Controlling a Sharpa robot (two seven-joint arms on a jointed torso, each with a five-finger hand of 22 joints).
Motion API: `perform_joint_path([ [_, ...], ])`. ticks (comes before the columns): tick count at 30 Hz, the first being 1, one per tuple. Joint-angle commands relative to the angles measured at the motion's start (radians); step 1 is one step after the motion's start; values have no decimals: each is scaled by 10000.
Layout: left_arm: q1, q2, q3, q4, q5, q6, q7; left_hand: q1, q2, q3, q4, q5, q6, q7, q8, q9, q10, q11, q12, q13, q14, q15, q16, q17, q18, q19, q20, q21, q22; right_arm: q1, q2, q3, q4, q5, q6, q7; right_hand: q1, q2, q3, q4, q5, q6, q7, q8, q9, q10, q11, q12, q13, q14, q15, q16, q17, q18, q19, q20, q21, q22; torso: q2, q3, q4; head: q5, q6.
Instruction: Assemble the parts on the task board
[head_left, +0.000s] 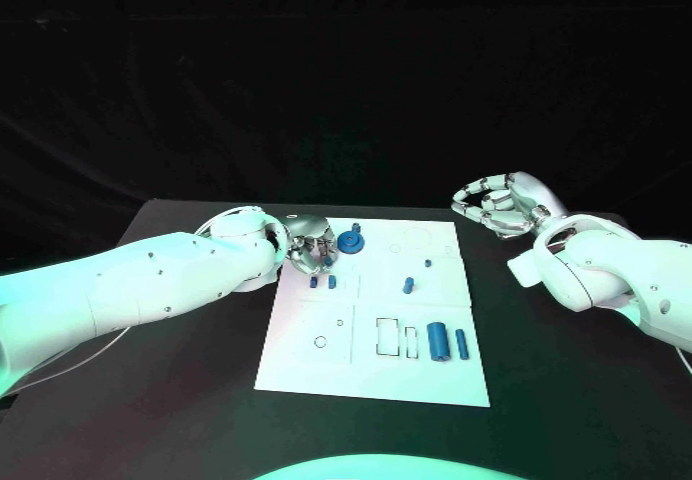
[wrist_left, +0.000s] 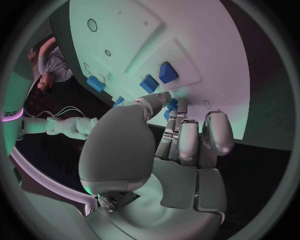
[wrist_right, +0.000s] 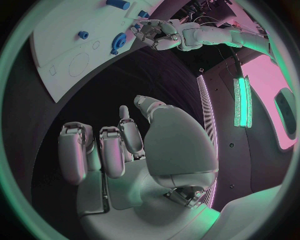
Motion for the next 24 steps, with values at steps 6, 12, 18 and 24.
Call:
perform_joint_path([
  [6,2,-61,6,-1,56,-103,-18,-101,-105,-196,36,32,-587,-60,-380,-127,-444,92,-203,-59,-95,158,-61,-125,-12,-114,105,-146,-137,-5,4,0,-37,-220,223,-118,-60,-61,43,11,33,-153,5,30,7,-768,14,-829,-773,475,-77,-241,443,214,-173,-62,-479,1218,-5,-5,8,-18,20],
  [12,4,-229,29,35,196,-499,96,-121,-65,-517,154,34,-830,-82,-551,-190,-1060,238,-363,-144,-338,284,-209,-599,132,-509,221,-640,-743,-8,13,0,-142,-564,419,-281,-31,-173,262,82,-70,-270,-5,113,69,-3573,-13,-4789,-4610,204,-110,-786,-488,431,-713,-85,-1476,530,-9,-4,0,-14,40],
  [18,17,-521,151,87,426,-672,131,-92,-7,-660,210,50,-749,-29,-523,-180,-1140,253,-323,-148,-366,303,-212,-644,154,-549,247,-725,-838,-46,32,-1,-324,-1158,707,-567,36,-401,658,141,-139,-318,85,140,85,-3744,107,-7235,-6675,136,-29,-1045,-812,508,-845,-45,-1947,239,-16,4,6,10,83],
  [24,75,-993,266,186,1555,-926,498,286,194,-442,135,72,-180,95,-243,-89,-800,185,13,-81,-382,237,-192,-721,142,-477,219,-709,-814,-94,51,-1,-515,-2621,1297,-1118,780,-445,1466,-564,-357,61,169,-56,-96,-3485,152,-8906,-8230,210,1,-1048,-740,501,-736,-51,-1957,275,2,6,-1,-15,142],
])
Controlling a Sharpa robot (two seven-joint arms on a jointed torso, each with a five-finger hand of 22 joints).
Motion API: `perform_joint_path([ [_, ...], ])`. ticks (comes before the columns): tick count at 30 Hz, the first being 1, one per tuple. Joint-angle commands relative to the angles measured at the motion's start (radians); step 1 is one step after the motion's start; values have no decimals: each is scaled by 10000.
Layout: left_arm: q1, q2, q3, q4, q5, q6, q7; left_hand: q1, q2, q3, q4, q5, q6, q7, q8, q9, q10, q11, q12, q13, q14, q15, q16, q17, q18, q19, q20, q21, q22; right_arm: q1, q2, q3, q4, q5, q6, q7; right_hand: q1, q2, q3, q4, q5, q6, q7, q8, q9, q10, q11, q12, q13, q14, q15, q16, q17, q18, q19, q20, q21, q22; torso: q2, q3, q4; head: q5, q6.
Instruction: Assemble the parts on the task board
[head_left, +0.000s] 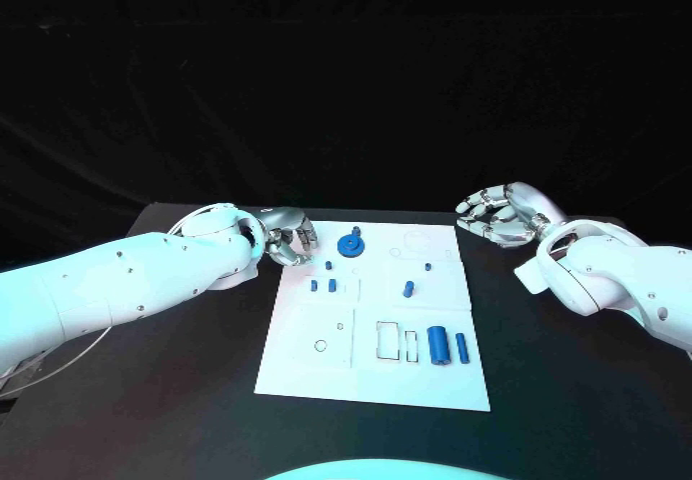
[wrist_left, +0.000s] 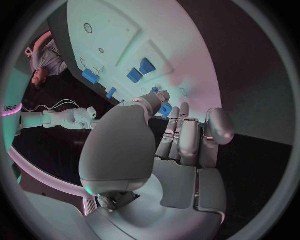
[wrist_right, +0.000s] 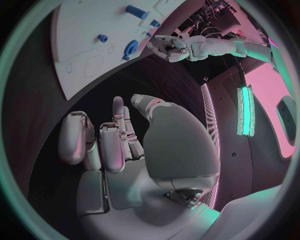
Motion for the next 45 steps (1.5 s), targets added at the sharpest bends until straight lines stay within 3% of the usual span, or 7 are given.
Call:
perform_joint_path([
  [1,52,-257,53,73,1718,-536,601,226,118,248,-82,31,414,50,233,76,326,-100,258,63,-184,-59,-97,-265,155,2,-52,-51,-33,-23,11,0,-73,-1959,889,-671,272,4,416,-312,-151,260,-9,-146,-114,270,14,-714,-679,262,22,-7,74,172,65,35,-27,289,16,6,-3,-34,44],
  [5,83,-601,84,166,4212,-1007,1543,352,251,523,-140,23,748,119,446,142,573,-102,440,90,-512,-85,-425,-983,297,-386,-91,-541,-645,-51,14,0,-18,-3697,1297,-982,353,-26,676,-567,-251,519,4,-287,-226,541,10,-1426,-1323,301,66,12,124,113,248,30,255,505,18,9,-8,-215,91],
  [7,89,-774,90,290,5818,-1144,2141,321,310,583,-144,-7,783,109,526,165,694,-144,629,134,-1413,-115,-1318,-2630,579,-1267,-125,-1645,-1903,-72,36,1,44,-4589,1440,-1147,307,-97,726,-661,-335,664,-36,-361,-283,579,27,-1823,-1659,316,56,25,157,91,296,52,336,575,26,10,-28,-401,128],
  [10,84,-1008,88,605,8452,-1159,3058,190,359,465,-78,-9,823,70,651,214,710,-166,841,198,-2259,-149,-2234,-4082,827,-2146,-132,-2864,-3184,-144,83,1,171,-5927,1554,-1461,257,-147,748,-712,-400,731,-50,-432,-330,601,47,-2085,-1886,311,62,-16,63,51,390,59,507,702,44,-9,-29,-565,160],
  [17,38,-1396,79,1480,11939,-1007,4419,22,475,-51,45,15,930,-98,907,323,1117,-392,1716,589,-2755,-288,-2847,-4944,945,-2505,-249,-3850,-4072,-436,386,3,344,-8026,1403,-2227,105,-295,747,-756,-544,754,-22,-618,-446,520,126,-2561,-2286,333,130,-7,57,18,467,89,646,818,44,-4,-44,-713,219],
  [22,22,-1511,70,1891,12772,-957,4785,58,520,-135,44,17,981,-130,983,352,1156,-447,1957,708,-2757,-322,-2880,-4989,941,-2446,-291,-3971,-4164,-607,733,5,288,-8738,1163,-2686,27,-416,746,-805,-587,648,88,-820,-560,464,221,-2829,-2529,375,211,64,158,-20,552,139,808,943,38,-7,-10,-821,230],
  [45,14,-1800,63,2401,13446,-1188,4943,122,533,-186,15,20,926,-121,997,353,1038,-447,2101,784,-2744,-336,-2886,-5022,936,-2366,-320,-4061,-4236,-754,1545,9,-125,-9385,1341,-3257,79,-310,888,-920,-581,761,128,-928,-639,641,250,-2978,-2747,410,242,136,207,-105,754,200,1207,1228,48,-5,-25,-793,154],
])
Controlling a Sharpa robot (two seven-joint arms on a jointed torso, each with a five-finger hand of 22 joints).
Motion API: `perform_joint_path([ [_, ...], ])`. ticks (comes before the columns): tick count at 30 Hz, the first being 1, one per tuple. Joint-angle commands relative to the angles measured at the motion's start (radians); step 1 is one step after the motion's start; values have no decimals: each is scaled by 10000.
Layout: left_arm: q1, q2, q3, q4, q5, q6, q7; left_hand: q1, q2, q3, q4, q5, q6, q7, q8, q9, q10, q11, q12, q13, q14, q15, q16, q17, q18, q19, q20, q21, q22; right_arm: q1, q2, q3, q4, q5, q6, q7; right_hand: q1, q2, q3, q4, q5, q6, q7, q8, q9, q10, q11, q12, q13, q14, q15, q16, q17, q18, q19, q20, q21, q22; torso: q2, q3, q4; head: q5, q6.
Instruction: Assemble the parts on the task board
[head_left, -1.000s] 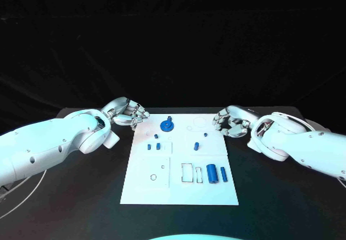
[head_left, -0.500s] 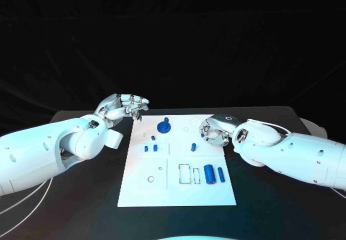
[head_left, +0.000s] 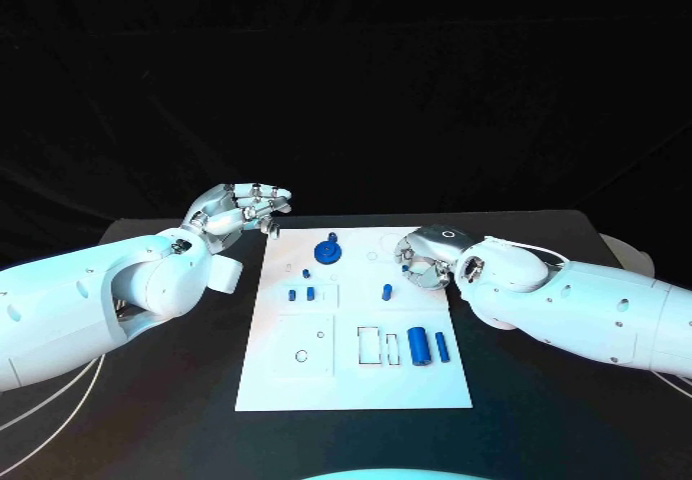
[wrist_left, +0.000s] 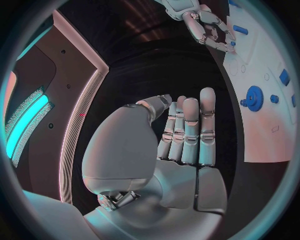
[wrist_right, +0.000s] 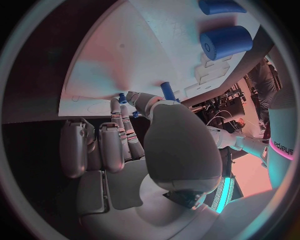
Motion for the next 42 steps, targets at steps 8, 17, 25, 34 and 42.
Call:
perform_joint_path([
  [8,4,-62,6,87,286,-136,137,35,54,-56,16,3,-30,14,45,8,-97,20,46,24,-41,-30,-58,-13,155,37,-32,-53,-25,-24,131,-3,-161,-452,567,-311,161,184,158,-173,-191,437,-123,33,10,502,-135,43,-63,417,-53,127,95,-174,230,-8,384,1458,-14,17,-1,16,-15],
  [17,5,-77,6,79,290,-175,64,38,62,-67,20,3,-62,28,37,3,-137,30,76,39,-35,-24,-55,-19,153,59,-32,-72,-41,-121,212,-4,-193,-659,842,-450,334,498,339,-484,-481,1013,-320,179,64,1101,-353,138,-91,430,-238,170,99,-289,469,-164,885,1808,-24,20,-12,9,-33],
  [25,5,-96,5,70,291,-211,4,45,64,-73,19,2,-82,36,32,-1,-162,36,93,47,-33,-20,-53,-23,152,71,-31,-84,-51,-154,205,-4,-112,-1042,1031,-661,476,646,385,-758,-475,1355,-425,299,133,1434,-476,195,-40,417,-346,128,-34,-371,638,-267,1223,2033,-28,18,-7,-5,-65],
  [34,5,-120,5,94,291,-250,-52,75,67,-82,5,5,-130,57,20,-9,-230,53,135,68,-31,-10,-51,-34,150,101,-27,-113,-74,-174,204,-16,61,-1531,1416,-983,203,483,253,-776,-654,1279,-403,162,80,1367,-439,-8,-92,398,-325,80,-167,-431,757,-278,1459,2188,-20,14,-14,-26,-104],
  [42,5,-114,5,99,291,-246,-97,72,64,-93,10,6,-165,73,9,-15,-281,69,155,77,-37,1,-54,-42,148,113,-22,-134,-89,-184,216,-38,75,-1729,1530,-1172,34,384,210,-732,-709,1213,-385,60,30,1333,-407,-144,-139,384,-302,54,-236,-445,785,-255,1516,2228,-35,4,-3,-57,-125],
])
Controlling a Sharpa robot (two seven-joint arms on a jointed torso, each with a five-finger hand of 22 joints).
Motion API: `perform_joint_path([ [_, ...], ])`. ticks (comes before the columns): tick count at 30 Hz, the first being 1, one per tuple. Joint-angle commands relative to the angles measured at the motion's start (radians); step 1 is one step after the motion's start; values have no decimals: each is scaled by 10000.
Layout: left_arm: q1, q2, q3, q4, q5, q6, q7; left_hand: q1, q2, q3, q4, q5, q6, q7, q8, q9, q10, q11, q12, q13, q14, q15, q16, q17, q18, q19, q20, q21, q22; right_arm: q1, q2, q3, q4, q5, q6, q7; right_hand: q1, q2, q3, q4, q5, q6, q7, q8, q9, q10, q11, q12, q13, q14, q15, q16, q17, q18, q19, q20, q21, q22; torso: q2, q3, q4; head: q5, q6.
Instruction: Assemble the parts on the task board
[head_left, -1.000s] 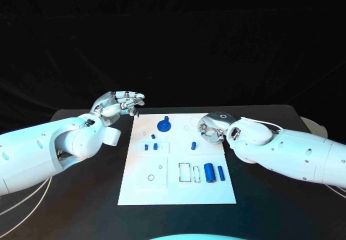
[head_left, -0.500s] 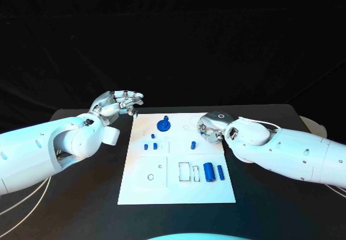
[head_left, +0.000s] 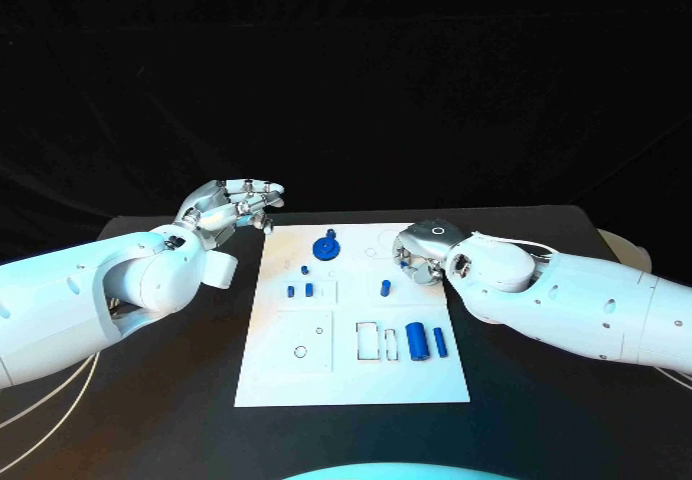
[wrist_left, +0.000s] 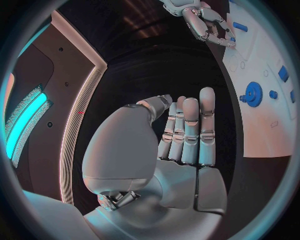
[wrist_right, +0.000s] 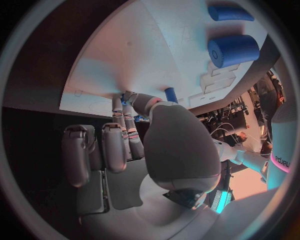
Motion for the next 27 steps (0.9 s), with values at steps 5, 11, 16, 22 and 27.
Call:
perform_joint_path([
  [5,5,22,7,23,66,-32,-19,33,23,-73,-15,7,-123,13,-1,-18,-120,28,47,20,-46,9,-56,-18,147,85,19,-73,-21,-149,12,-130,-28,-378,895,-374,-136,-19,-79,6,-52,-103,31,-92,-29,109,-116,-70,-8,347,-4,-43,-8,-128,695,2,56,2249,-7,1,3,14,-16],
  [11,5,53,7,7,66,-44,-31,40,29,-71,-16,10,-139,18,-6,-21,-140,33,56,23,-48,13,-57,-21,147,90,22,-82,-27,-163,48,-140,-40,-409,826,-417,-120,15,-48,1,-31,-78,20,-94,-31,142,-127,-80,-9,344,-6,-49,-26,-137,714,6,92,2272,-19,-4,13,27,-45],
  [16,5,64,7,-2,66,-85,-33,58,37,-65,-26,13,-145,20,-6,-22,-153,34,67,28,-51,15,-57,-24,148,95,23,-89,-32,-172,60,-144,-31,-427,569,-464,-11,148,48,-80,27,83,-20,-50,-13,297,-173,-85,4,346,-42,-44,-35,-155,753,-9,167,2320,9,-2,3,6,-6],
  [22,5,89,7,-18,67,-122,-28,76,46,-58,-34,16,-150,22,-5,-22,-162,35,79,33,-53,16,-57,-27,148,99,25,-95,-36,-188,27,-144,44,-424,76,-498,29,253,72,-132,101,215,-51,-5,16,429,-212,-81,27,354,-74,-33,-30,-193,836,-34,319,2411,1,6,9,19,-21],
  [27,5,101,7,-43,67,-153,-22,91,57,-53,-41,18,-150,24,-2,-22,-169,35,92,37,-54,17,-57,-29,149,104,25,-100,-40,-192,-42,-138,164,-414,-384,-574,8,291,62,-135,153,271,-66,15,32,478,-226,-89,35,359,-87,-23,-21,-204,860,-46,362,2437,7,14,0,23,1],
])
